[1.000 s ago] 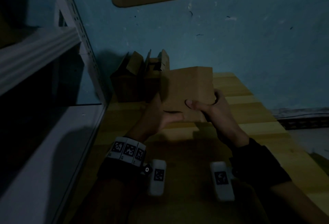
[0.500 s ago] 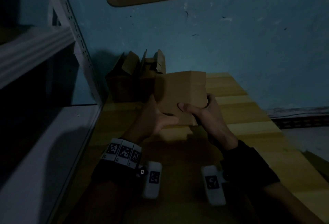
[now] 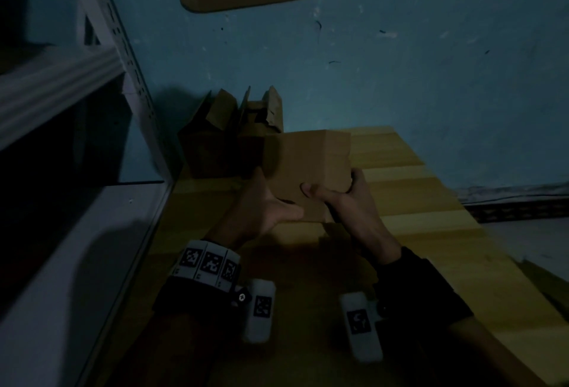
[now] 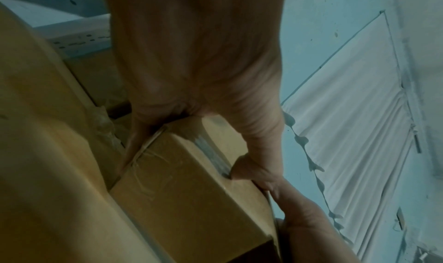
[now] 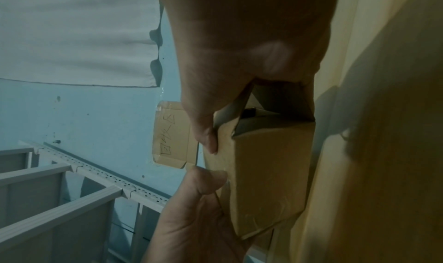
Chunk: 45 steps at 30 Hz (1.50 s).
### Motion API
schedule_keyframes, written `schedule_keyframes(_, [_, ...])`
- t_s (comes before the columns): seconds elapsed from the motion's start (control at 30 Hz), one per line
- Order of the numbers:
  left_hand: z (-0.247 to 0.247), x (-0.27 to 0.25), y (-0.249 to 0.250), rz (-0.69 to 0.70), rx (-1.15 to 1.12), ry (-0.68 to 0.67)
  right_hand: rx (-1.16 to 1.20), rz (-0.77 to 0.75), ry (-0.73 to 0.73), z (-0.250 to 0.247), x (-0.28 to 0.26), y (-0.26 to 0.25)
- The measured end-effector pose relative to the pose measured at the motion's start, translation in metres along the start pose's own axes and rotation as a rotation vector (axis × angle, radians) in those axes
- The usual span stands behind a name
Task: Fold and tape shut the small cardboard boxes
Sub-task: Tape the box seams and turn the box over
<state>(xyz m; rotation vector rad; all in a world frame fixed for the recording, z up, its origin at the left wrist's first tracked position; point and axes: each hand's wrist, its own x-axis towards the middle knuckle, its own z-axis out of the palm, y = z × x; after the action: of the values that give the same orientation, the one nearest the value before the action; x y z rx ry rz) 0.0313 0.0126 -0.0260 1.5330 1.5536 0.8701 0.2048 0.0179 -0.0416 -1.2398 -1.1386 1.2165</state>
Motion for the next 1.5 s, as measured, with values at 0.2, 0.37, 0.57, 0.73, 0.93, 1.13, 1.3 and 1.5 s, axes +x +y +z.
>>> schedule_keyframes(0.2, [0.0,-0.001,0.001,-0.019,-0.069,0.008,-0.026,0.002,0.002,-0.004,0.004,-0.004])
schedule_keyframes(0.37, [0.001,-0.006,0.002,0.029,-0.15,-0.035,-0.057,0.007,0.039,-0.005,0.003,-0.008])
schedule_keyframes(0.57, [0.0,-0.002,-0.003,0.068,-0.118,-0.056,-0.085,0.038,0.031,-0.005,0.003,-0.006])
schedule_keyframes(0.73, [-0.001,0.001,-0.002,0.068,-0.108,-0.054,-0.079,0.03,0.029,-0.005,0.003,-0.006])
schedule_keyframes(0.93, [-0.002,0.001,-0.001,0.078,-0.085,-0.045,-0.069,0.008,0.005,-0.006,0.0,-0.008])
schedule_keyframes(1.13, [-0.007,0.002,-0.003,0.059,-0.003,-0.05,-0.078,-0.003,-0.01,-0.004,-0.001,-0.004])
schedule_keyframes(1.3, [-0.013,0.002,-0.006,0.049,-0.019,-0.086,-0.063,-0.021,-0.041,-0.002,0.0,0.0])
schedule_keyframes(1.5, [-0.015,-0.002,-0.004,0.065,-0.044,-0.085,-0.081,-0.036,-0.034,0.0,0.001,-0.002])
